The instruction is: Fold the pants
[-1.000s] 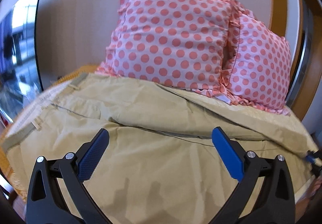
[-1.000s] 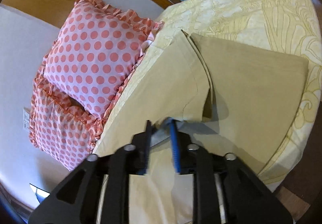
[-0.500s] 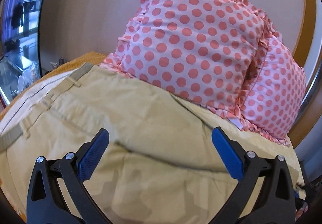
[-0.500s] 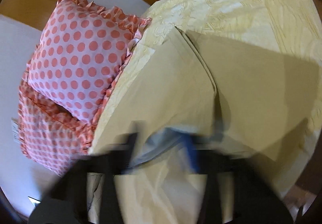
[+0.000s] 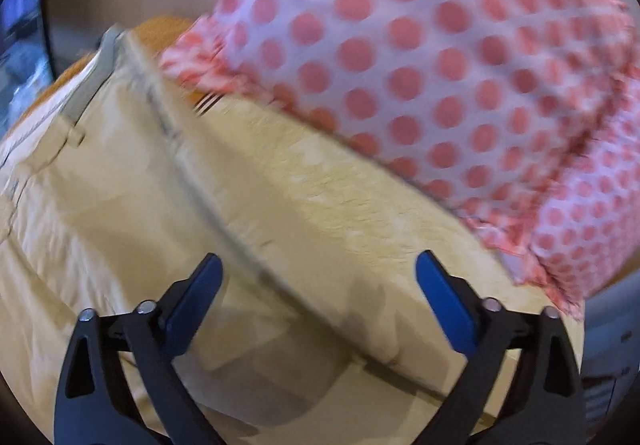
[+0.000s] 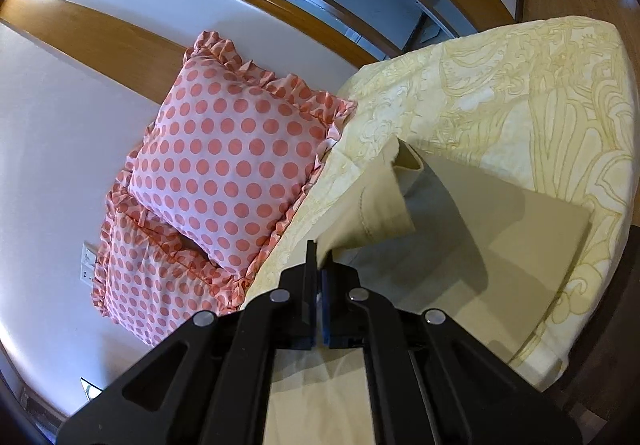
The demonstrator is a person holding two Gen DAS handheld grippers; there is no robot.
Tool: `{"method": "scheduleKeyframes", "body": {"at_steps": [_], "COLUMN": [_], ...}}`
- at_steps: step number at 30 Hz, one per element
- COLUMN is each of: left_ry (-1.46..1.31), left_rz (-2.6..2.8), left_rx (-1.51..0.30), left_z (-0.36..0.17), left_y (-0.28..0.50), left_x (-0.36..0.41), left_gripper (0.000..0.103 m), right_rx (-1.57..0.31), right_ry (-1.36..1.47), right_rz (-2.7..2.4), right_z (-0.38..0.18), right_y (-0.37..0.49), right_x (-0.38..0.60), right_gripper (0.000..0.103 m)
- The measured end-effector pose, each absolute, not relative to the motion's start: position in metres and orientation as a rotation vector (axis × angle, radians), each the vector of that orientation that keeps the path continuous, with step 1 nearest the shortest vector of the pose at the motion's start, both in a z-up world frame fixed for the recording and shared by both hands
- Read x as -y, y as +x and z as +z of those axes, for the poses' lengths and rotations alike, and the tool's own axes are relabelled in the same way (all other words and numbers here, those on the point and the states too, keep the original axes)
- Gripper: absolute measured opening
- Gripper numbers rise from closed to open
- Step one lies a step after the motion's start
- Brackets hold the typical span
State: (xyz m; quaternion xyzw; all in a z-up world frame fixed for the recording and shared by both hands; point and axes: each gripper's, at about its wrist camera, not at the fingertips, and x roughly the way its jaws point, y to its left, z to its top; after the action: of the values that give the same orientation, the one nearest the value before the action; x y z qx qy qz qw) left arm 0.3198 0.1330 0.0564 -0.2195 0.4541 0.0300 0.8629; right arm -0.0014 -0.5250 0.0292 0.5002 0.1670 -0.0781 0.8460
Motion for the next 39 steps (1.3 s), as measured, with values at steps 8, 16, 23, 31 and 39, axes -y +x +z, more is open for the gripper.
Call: {"method": "scheduleKeyframes", "body": {"at_steps": [8, 16, 23, 31, 39], "left_ry": [-0.606, -0.529, -0.541, -0.536, -0.483], "left_rz": [0.027, -0.055, -0.020, -0.037, -0.066], "left_rx": [-0.885, -0.724, -0.791, -0.791, -0.748], "left_z": [0.057, 0.098, 0.044, 0.026, 0.024], "left_y": [0.301, 0.132, 0.038, 0.015, 0.001], "left_x": [-0.170, -0.186, -0.188, -0.181, -0.178], "left_gripper": [0.009, 0.009, 0.008, 0.008, 0.011], "right_rx": [-0.324, -0.356, -0.468, -0.469, -0.483], "right_ry": [0.983, 0.930, 1.024, 1.020, 0.952], "right_rz": [-0.129, -0.197, -0.258, -0.308, -0.361], "right_z": [0.044, 0.045, -0.004, -0.009, -0.009], "right_y": [0.015, -0.010, -0.030, -0.051, -0.061], "right_x": [0.531, 0.547, 0.556, 0.562, 0.557], "right_gripper": [0.001, 0.001, 0.001, 0.001, 0.033]}}
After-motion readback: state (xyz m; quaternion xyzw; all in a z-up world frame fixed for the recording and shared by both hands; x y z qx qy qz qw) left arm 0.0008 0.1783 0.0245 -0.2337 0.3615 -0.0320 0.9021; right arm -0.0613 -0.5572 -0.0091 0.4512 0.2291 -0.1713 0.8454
